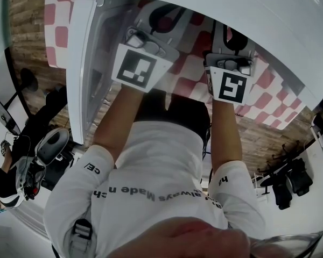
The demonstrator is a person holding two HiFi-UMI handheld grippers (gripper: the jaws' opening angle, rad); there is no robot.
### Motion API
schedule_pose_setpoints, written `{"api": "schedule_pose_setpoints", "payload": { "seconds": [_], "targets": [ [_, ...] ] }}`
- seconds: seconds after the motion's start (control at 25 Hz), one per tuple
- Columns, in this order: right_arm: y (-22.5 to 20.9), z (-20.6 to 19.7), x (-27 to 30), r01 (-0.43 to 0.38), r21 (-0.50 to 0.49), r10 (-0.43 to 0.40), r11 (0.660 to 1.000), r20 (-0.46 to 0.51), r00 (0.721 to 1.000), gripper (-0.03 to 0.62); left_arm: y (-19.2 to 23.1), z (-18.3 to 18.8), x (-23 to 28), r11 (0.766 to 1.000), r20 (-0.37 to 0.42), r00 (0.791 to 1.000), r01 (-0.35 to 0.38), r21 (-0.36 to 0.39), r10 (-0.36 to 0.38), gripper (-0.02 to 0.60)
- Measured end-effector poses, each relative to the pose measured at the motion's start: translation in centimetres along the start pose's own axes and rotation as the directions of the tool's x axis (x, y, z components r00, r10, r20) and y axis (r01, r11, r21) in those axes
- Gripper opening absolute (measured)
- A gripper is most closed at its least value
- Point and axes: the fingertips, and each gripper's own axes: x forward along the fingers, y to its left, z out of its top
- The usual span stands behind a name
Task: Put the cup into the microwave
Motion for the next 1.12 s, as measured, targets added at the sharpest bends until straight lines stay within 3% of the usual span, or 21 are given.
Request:
{"api": "schedule_pose_setpoints", "payload": {
  "seconds": [0.12,0.2,0.6,0.76,1.12],
  "targets": [
    [-0.4,-1.0,0.5,0.009,0.014,-0.009,1.0,-0.021,1.0,0.06,0.2,-0.6,0.2,1.0,-0.011,1.0,-0.008,-0.005,0.008,0.003],
    [-0.5,-1.5,0.4,0.014,0.022,-0.013,1.0,-0.044,0.999,0.121,0.2,-0.6,-0.1,1.0,-0.013,1.0,-0.014,-0.012,0.014,0.003],
    [0.2,4.0,-5.0,-0.007,0.009,0.007,1.0,-0.082,0.997,0.097,-3.0,4.3,-4.1,0.999,-0.02,1.0,-0.01,-0.035,0.01,0.003],
    [1.4,7.8,-8.1,-0.018,0.042,0.02,0.999,-0.053,0.998,0.081,-5.2,6.3,-6.4,1.0,-0.032,0.999,0.014,-0.024,-0.014,0.003],
    [3.8,17.7,-16.1,-0.059,-0.002,0.058,0.998,-0.014,0.998,0.067,-10.2,14.7,-12.2,1.0,0.019,0.999,0.03,-0.007,-0.03,0.003]
  ]
}}
